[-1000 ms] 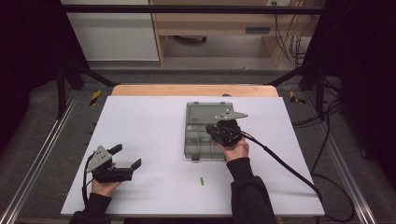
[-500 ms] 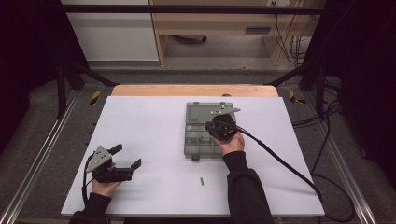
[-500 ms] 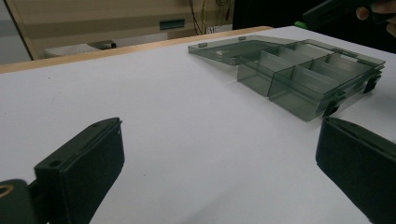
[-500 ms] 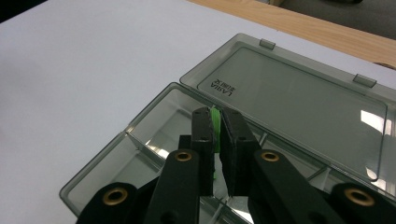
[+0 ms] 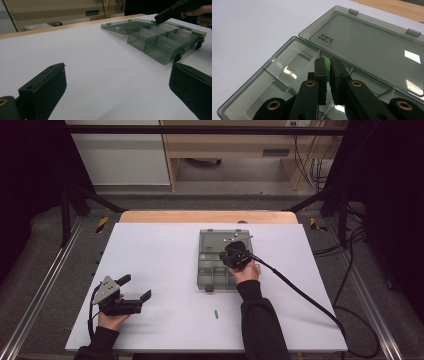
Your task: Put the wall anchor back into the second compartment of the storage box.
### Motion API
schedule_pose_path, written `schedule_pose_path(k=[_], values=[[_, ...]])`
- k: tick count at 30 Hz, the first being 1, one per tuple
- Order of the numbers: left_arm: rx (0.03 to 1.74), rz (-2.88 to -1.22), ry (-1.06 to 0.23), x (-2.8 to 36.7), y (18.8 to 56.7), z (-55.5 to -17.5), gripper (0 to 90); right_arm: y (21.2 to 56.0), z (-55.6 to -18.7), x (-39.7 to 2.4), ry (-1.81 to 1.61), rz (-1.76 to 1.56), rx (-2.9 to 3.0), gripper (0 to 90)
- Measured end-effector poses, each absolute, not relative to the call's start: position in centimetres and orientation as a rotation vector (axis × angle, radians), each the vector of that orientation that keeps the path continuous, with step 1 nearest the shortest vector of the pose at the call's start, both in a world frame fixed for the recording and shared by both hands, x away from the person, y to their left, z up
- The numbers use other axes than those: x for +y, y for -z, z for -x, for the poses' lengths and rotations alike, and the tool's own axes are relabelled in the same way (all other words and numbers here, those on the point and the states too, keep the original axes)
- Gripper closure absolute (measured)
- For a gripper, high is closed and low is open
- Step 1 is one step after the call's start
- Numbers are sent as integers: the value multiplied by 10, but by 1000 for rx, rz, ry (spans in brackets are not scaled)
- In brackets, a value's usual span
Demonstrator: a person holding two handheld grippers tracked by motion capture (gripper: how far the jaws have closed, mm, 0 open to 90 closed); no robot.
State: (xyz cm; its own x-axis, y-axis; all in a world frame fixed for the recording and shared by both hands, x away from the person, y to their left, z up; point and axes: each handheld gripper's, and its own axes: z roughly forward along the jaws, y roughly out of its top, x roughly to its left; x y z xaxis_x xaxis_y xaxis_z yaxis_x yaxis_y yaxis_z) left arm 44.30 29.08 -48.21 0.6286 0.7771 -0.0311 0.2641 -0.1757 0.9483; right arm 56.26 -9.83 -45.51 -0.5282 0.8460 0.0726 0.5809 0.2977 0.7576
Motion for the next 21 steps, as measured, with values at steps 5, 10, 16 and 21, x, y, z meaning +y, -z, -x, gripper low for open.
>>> schedule_pose_path(k=[5,10,16,21], values=[[852,-1738,-574,291,482,-443,8,461,-565,-96,-1060,-1292,2247,846],[852,-1735,-574,291,482,-443,8,467,-567,-95,-1030,-1301,2265,845],[853,-1736,-572,291,482,-443,8,473,-569,-93,-1006,-1306,2283,843],[853,-1738,-572,291,482,-443,8,475,-569,-92,-1004,-1292,2298,834]])
